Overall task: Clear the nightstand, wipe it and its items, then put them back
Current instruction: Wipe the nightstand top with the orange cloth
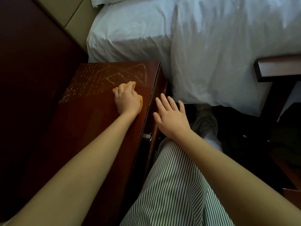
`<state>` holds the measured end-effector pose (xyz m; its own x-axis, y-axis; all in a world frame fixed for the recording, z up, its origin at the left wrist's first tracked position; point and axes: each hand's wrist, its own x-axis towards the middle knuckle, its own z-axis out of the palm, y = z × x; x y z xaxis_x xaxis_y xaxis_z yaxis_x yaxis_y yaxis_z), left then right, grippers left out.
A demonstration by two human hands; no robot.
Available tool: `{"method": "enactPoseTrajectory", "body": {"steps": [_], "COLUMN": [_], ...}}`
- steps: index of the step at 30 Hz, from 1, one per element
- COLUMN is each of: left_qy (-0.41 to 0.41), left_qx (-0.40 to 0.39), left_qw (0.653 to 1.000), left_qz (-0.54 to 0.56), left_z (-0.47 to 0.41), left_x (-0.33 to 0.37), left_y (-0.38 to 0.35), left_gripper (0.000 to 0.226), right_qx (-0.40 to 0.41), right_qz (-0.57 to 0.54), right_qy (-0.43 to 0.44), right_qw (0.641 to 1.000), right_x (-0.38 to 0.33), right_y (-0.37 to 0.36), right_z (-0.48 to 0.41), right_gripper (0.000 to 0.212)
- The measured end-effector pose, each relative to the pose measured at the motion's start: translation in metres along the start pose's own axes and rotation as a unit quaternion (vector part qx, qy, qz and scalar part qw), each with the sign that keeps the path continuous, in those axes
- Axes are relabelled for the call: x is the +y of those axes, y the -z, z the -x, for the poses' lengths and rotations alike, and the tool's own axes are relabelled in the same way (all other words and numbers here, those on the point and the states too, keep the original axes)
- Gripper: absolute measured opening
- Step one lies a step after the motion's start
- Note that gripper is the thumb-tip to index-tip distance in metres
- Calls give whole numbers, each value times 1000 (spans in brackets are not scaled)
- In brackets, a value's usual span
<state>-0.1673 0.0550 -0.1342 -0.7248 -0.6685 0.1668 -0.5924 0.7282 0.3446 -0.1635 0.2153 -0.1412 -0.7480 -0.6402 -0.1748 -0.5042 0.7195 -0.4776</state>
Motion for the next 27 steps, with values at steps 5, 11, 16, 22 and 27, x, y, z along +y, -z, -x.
{"method": "enactPoseTrajectory", "body": {"steps": [5, 11, 16, 22, 27], "left_qy": [-190, -190, -57, -11, -191], "left_qx": [-89, -100, -38, -15, -89], "left_qw": [977, 976, 998, 999, 976], "left_qz": [34, 27, 16, 29, 54], "left_z": [35, 40, 15, 9, 31], "left_x": [-2, -42, -18, 24, -2], "left_y": [6, 28, 12, -7, 7], "left_gripper": [38, 38, 38, 37, 37], "right_qx": [-11, -30, -49, -5, -9], "right_qz": [4, 11, 16, 23, 3], "right_qy": [-5, -19, -46, -12, -7], "right_qw": [1000, 999, 998, 1000, 1000], "right_x": [3, 7, 11, 9, 9], "right_y": [-1, -5, -4, -4, -1], "right_z": [-1, -5, -3, -1, -2], "right_gripper": [57, 58, 58, 59, 59]}}
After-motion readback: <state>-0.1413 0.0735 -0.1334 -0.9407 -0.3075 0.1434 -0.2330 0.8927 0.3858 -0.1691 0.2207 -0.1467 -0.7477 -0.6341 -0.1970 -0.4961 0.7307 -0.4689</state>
